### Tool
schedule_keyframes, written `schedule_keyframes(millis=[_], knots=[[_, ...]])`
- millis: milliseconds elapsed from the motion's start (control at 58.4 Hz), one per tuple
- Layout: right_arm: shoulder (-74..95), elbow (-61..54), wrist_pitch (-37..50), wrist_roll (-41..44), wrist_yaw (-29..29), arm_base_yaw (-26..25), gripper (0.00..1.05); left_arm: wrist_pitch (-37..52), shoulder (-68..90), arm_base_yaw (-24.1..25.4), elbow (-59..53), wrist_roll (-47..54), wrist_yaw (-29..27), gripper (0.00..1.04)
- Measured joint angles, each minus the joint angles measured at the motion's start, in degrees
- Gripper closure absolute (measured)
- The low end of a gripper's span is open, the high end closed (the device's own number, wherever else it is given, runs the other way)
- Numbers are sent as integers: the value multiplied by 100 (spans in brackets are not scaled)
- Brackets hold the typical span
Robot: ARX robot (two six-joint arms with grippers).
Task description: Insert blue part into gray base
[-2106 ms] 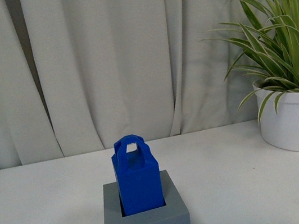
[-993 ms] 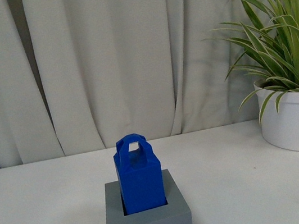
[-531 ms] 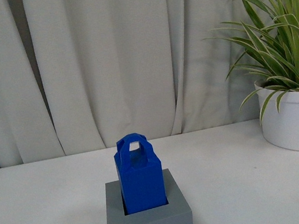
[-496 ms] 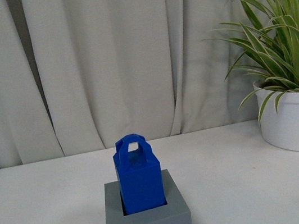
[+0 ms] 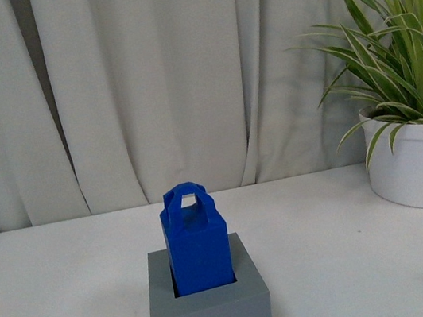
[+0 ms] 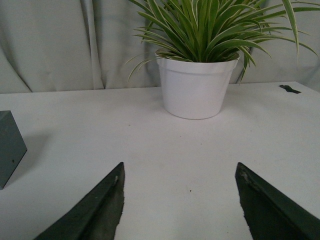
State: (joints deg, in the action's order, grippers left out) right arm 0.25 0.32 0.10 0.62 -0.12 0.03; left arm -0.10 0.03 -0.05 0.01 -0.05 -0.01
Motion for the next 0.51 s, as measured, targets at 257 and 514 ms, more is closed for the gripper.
schedule_keyframes(millis=[257,514], knots=[[0,0,0,-4,0,0,9,0,0,0,0,0,0,101],[0,0,0,-4,0,0,9,0,0,0,0,0,0,101]])
